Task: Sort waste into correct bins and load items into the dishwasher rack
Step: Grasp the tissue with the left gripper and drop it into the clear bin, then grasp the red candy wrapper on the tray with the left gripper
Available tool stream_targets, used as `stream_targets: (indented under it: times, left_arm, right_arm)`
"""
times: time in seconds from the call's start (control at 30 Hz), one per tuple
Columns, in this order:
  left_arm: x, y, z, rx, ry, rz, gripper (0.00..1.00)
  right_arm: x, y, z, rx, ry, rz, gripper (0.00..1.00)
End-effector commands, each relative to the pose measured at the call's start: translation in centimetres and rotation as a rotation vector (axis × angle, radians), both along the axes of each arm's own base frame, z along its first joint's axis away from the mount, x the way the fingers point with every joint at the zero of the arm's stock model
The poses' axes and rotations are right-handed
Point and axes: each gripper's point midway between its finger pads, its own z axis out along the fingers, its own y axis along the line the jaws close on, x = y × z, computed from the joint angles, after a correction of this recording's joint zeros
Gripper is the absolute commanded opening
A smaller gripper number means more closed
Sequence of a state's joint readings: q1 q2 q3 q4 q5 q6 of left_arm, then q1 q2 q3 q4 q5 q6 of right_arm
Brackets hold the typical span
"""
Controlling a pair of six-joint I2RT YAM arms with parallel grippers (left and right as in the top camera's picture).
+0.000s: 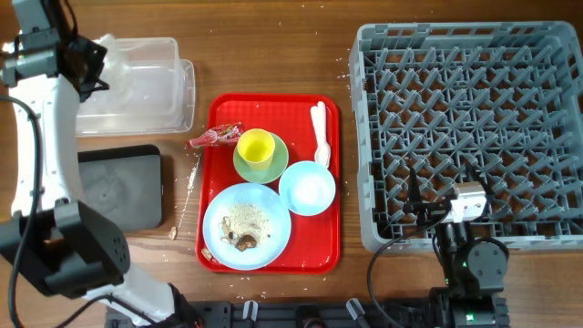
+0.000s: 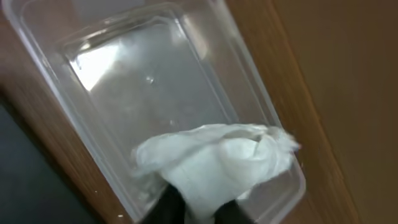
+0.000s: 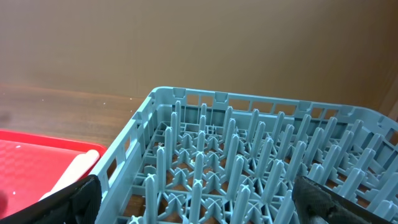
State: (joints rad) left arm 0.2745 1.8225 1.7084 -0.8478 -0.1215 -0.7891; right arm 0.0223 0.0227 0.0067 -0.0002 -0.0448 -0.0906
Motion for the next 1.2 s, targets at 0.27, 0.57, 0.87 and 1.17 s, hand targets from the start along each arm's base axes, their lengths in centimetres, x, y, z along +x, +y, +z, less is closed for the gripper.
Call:
stream_targets:
  times: [0.27, 0.57, 0.87, 1.17]
  left_arm:
    - [0.9, -0.8, -2.5, -0.075, 0.032, -0.074, 0.68]
    - [0.3, -14.8, -1.4, -0.228, 0.040, -0.685, 0.57]
    - [-2.1, -22.0, -3.7, 0.150, 0.269, -0.980, 0.61]
    - [-4.0, -23.1, -10.7, 0.223, 0.530, -1.293, 0.63]
  right_arm:
    - [0.0, 0.0, -0.2, 0.014, 0.007, 0.003, 1.00]
    - [0.0, 0.0, -0.2, 0.014, 0.007, 0.003, 1.00]
    - [0.0, 0.0, -0.2, 0.014, 0.007, 0.003, 1.00]
    - [0.0, 0.0, -0.2, 0.014, 0.007, 0.003, 1.00]
